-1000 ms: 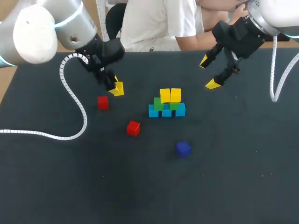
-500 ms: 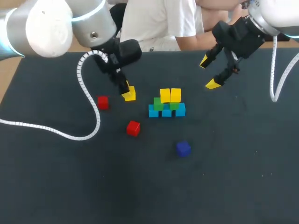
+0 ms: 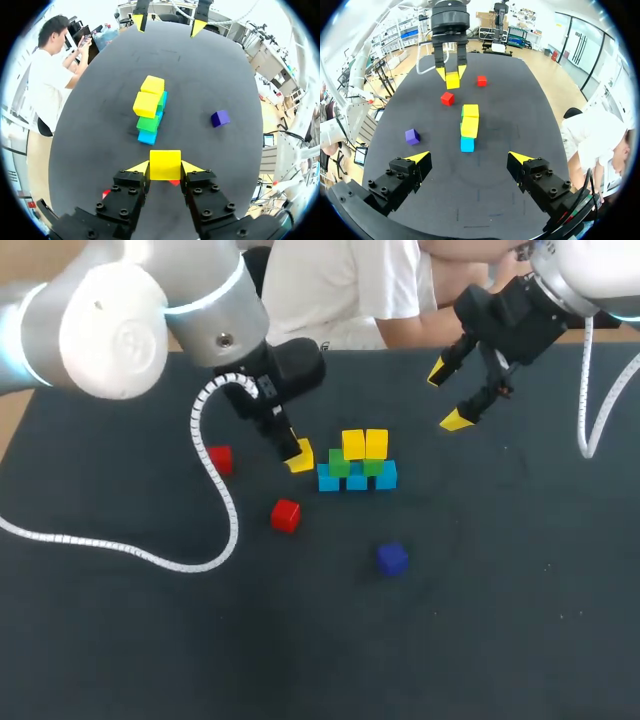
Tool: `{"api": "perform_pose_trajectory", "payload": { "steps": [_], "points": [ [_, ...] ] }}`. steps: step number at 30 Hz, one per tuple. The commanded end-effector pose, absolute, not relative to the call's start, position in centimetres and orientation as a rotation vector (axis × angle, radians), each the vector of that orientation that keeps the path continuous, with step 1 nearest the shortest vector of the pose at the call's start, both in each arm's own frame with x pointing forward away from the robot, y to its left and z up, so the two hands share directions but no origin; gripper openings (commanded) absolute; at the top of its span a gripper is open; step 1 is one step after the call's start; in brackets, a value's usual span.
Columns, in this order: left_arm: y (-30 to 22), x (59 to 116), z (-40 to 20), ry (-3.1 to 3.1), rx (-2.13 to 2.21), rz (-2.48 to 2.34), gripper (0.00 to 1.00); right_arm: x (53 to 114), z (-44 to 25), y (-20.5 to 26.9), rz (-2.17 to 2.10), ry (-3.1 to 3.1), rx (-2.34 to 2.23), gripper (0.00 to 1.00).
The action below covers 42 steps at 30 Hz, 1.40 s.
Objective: Place the blue cubes, place green cubes on the blue cubes, place the yellow cubes on the green cubes, then place the red cubes on the yellow cubes, and place purple cube on the red cubes.
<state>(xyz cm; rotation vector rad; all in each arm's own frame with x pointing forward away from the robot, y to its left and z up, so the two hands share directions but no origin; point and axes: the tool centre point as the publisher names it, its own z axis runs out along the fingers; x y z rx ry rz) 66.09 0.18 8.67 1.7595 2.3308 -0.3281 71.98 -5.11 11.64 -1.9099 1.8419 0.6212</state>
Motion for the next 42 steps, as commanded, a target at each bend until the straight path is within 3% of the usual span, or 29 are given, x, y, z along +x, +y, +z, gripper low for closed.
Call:
{"api": "perform_pose_trajectory", "payload": {
  "steps": [1,42],
  "points": [
    [-0.9,66.6,8.6,2.361,1.783,-0.305,0.00,72.0,11.6,-5.1,0.623,1.841,-1.910,1.00],
    [-3.6,69.0,7.3,2.238,1.847,-0.303,0.00,72.0,11.6,-5.1,0.623,1.841,-1.910,1.00]
  ]
}}
